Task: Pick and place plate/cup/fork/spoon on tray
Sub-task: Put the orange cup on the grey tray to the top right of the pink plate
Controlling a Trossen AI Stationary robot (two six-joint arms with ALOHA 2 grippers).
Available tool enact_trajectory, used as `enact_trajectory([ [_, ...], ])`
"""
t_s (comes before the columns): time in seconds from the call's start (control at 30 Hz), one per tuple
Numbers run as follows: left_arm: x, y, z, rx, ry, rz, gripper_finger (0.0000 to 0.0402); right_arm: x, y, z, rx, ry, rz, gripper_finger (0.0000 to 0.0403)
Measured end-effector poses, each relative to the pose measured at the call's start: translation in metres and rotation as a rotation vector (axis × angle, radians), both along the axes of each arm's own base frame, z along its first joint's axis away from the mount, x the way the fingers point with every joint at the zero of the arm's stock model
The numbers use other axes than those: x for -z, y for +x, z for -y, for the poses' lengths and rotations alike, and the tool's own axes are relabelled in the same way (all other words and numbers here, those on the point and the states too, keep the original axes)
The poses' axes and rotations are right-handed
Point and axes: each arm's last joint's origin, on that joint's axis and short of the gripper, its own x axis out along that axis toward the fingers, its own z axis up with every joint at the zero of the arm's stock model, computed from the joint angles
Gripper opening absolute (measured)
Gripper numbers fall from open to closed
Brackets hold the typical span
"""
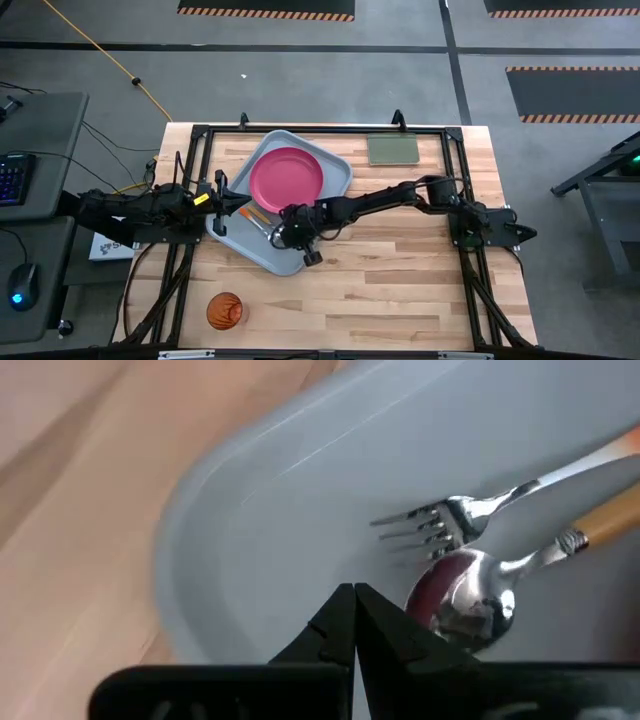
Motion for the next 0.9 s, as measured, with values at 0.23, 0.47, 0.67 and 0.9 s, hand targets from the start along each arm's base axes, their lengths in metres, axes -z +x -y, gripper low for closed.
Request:
enact_trajectory([
  [0.23, 0.000, 0.000, 0.000, 0.000, 0.001, 0.000, 0.0003, -0.027, -0.025, 0.007, 0.017, -0.028, -0.154, 0.0000],
  [0.47, 0.000, 0.000, 0.000, 0.000, 0.000, 0.000, 0.0003, -0.029, -0.044, 0.023, 0.139, 0.073, -0.370, 0.0000],
  [0.67, 0.000, 0.000, 0.000, 0.000, 0.001, -0.001, 0.0003, -0.026, -0.058, 0.009, 0.160, 0.046, -0.520, 0.0000],
  [0.9, 0.000, 0.000, 0.000, 0.000, 0.000, -0.001, 0.0003, -0.038, -0.117, -0.001, 0.297, -0.025, -0.610, 0.0000],
])
